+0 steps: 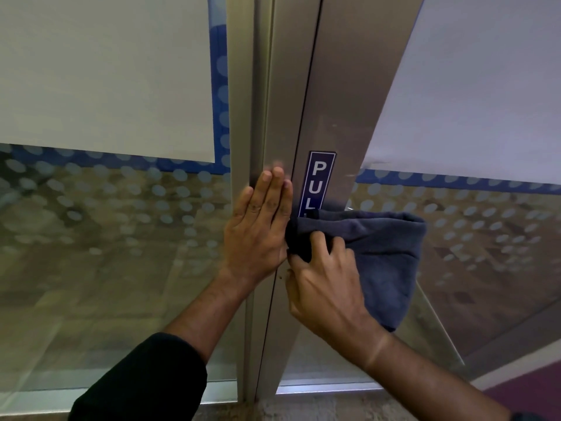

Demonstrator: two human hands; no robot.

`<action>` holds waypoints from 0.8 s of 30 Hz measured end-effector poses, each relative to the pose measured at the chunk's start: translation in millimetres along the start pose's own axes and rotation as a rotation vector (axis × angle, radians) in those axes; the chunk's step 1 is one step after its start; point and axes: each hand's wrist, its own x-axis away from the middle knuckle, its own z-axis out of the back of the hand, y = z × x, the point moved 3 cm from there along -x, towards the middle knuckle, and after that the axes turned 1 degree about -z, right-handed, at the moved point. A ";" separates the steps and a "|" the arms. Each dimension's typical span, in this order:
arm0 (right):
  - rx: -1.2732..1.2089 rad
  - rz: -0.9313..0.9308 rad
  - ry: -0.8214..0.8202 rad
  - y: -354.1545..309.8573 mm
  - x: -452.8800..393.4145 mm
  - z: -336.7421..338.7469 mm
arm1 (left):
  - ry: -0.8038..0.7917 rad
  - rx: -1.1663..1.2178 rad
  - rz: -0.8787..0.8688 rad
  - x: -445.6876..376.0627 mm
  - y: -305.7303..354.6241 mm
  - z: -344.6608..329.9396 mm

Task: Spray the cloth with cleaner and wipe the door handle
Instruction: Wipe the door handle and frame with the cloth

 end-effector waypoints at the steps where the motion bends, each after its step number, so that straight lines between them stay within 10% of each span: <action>1: -0.006 0.012 0.008 1.2 1.4 -2.4 | 0.000 -0.007 0.004 0.0 -0.1 0.0; 24: -0.004 0.174 0.185 29.7 45.3 -19.7 | -0.007 -0.007 0.043 3.3 2.0 -2.9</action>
